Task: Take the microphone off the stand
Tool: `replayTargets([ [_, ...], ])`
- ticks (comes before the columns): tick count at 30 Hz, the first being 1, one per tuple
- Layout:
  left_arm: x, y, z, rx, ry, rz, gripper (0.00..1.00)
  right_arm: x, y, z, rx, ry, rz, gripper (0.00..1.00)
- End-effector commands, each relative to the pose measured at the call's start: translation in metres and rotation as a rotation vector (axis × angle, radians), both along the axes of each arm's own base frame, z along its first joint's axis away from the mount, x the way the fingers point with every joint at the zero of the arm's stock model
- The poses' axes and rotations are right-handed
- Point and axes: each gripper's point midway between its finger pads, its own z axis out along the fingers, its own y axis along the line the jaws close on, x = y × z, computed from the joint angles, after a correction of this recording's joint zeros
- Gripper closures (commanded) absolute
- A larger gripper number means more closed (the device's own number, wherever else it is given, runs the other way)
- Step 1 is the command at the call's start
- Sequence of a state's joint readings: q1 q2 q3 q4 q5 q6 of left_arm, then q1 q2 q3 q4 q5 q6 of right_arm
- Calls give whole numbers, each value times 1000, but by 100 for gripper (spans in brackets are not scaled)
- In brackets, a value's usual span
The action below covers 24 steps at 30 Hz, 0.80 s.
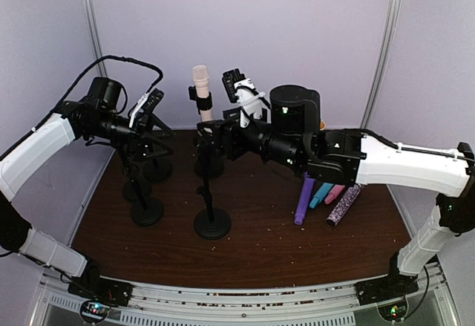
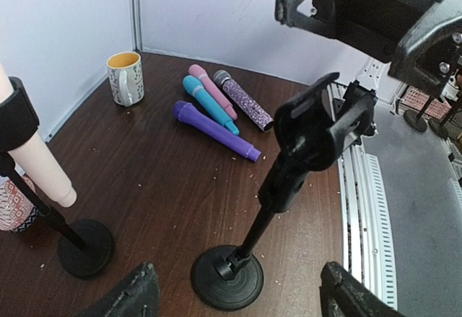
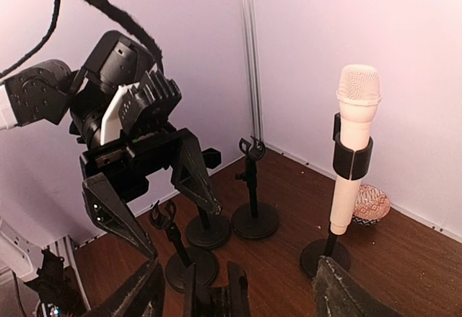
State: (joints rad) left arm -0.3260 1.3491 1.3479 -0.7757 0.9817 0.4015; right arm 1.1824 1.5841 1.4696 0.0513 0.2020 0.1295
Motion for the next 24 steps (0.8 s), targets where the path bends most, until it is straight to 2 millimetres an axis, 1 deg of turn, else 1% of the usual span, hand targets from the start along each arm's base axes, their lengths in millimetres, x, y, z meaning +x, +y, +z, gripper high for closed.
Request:
replayTargets([
  [1,-4,2,13,-28,-54,-3,21,-4,9,-23,-107,90,138,28],
  [3,-4,3,14,-27,-57,-3,21,-5,11,-23,-125,106,174,26],
  [7,-5,4,15,-17,-60,-2,21,-9,14,-27,-176,110,216,26],
  [10,-5,4,15,-13,-60,1,21,-11,17,-33,-212,111,237,31],
  [15,-5,4,16,-11,-65,2,21,-10,21,-42,-251,117,256,47],
  [18,-6,5,18,-9,-70,1,21,-6,20,-43,-268,118,258,64],
  [19,-6,5,18,-7,-70,1,21,-3,19,-41,-263,119,256,73],
  [21,-7,5,19,-4,-73,0,21,-1,17,-36,-251,114,259,80],
  [24,-7,5,18,-3,-73,-3,21,5,13,-30,-244,102,280,80],
])
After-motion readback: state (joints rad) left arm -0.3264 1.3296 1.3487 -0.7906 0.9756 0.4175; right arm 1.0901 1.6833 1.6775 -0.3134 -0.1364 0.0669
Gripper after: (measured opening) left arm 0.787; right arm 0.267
